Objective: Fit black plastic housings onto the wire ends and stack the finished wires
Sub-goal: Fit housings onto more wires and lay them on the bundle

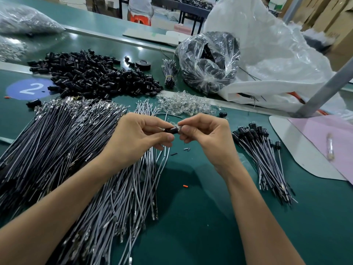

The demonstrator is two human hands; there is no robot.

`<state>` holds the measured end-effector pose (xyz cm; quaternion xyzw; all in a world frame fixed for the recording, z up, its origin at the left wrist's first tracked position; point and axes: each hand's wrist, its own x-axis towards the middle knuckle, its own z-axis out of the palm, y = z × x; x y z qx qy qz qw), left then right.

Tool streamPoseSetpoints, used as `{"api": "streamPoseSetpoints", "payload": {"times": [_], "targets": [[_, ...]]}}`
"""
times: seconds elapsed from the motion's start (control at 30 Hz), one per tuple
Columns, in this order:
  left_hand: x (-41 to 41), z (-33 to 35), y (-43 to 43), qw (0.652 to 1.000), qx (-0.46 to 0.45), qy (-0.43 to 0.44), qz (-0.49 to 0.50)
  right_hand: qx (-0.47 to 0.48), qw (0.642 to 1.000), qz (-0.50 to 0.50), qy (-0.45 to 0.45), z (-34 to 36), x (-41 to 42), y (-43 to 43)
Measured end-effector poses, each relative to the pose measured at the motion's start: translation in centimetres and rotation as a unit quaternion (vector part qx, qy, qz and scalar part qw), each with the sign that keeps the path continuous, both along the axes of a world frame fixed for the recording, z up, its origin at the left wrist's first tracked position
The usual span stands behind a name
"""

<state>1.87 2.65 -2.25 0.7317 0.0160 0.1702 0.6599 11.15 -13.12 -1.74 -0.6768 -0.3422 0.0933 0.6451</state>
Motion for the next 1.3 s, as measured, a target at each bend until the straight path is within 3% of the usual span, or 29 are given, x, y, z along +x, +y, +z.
{"api": "streamPoseSetpoints", "payload": {"times": [1.3], "targets": [[0.03, -0.35, 0.04, 1.000, 0.027, 0.003, 0.000, -0.048, 0.999, 0.016, 0.008, -0.22, -0.22, 0.12]]}}
